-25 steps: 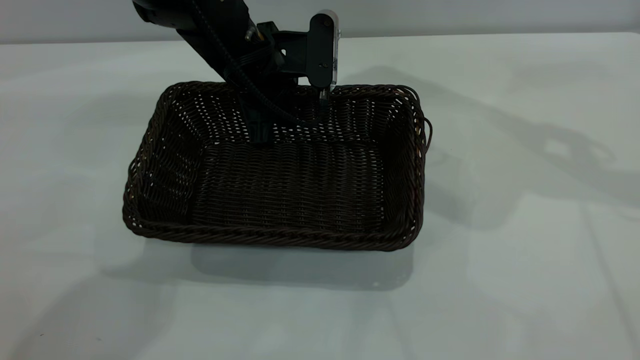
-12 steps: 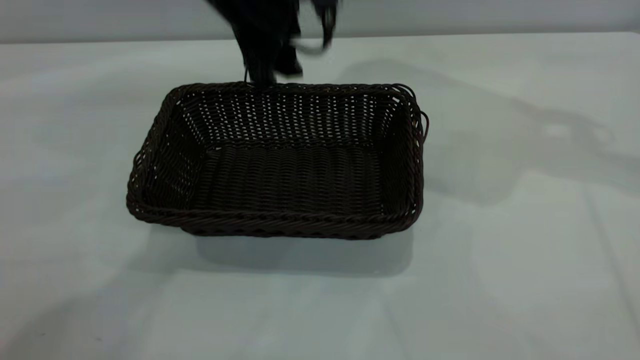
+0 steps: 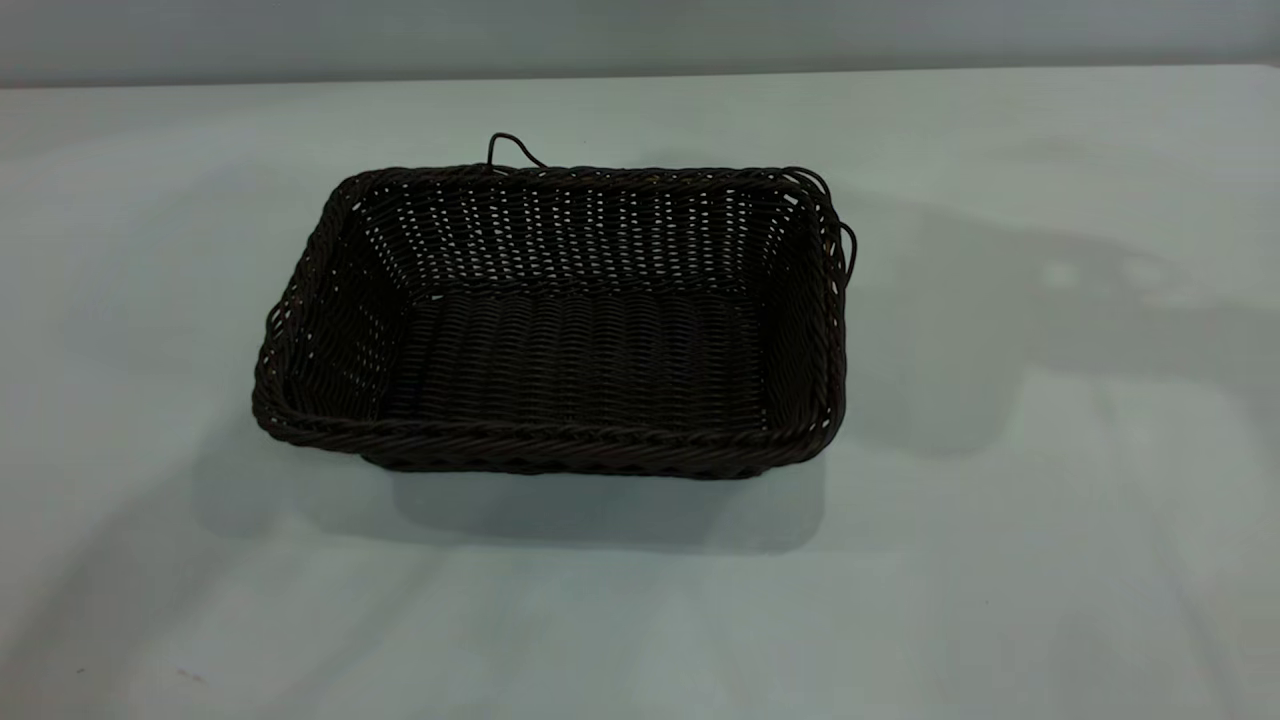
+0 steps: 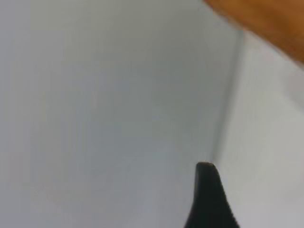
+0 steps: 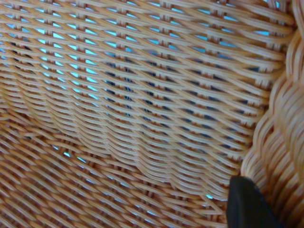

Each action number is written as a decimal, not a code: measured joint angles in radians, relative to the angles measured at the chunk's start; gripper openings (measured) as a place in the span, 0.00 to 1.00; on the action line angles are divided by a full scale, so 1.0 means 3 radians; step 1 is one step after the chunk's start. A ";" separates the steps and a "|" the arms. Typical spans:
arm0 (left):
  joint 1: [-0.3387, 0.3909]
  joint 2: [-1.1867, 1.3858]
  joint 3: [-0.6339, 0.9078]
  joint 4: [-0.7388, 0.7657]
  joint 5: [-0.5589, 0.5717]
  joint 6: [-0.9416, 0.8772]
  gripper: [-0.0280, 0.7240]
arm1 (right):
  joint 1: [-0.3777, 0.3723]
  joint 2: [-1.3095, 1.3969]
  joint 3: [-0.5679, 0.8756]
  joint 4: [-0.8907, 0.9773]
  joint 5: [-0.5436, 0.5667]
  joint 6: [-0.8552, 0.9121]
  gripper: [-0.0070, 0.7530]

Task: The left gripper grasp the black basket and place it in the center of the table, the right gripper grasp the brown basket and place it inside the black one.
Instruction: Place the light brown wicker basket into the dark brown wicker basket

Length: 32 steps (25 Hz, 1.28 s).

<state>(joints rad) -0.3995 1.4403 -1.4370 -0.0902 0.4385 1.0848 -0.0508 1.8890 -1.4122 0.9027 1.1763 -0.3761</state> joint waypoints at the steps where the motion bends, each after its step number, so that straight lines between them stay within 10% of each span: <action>1: 0.0005 -0.0136 0.0000 0.0000 0.0000 -0.0007 0.62 | 0.0175 0.0008 0.0000 -0.0082 -0.0012 0.0038 0.17; 10: 0.0005 -0.0757 0.0000 0.0000 0.0066 -0.0106 0.62 | 0.1345 0.0581 -0.0005 -0.0517 -0.0429 0.0329 0.17; 27: 0.0005 -0.0740 0.0002 0.0000 0.0438 -0.0178 0.62 | 0.1299 0.1318 -0.0044 -0.0806 -0.1049 0.0370 0.18; 32: 0.0005 -0.0740 0.0002 0.0000 0.0452 -0.0178 0.62 | 0.1299 0.1311 -0.0054 -0.0833 -0.0995 0.0370 0.42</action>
<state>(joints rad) -0.3981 1.2183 -1.4363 -0.0902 0.5742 1.0315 0.3391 2.2822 -1.4285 0.6529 0.8779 -0.2652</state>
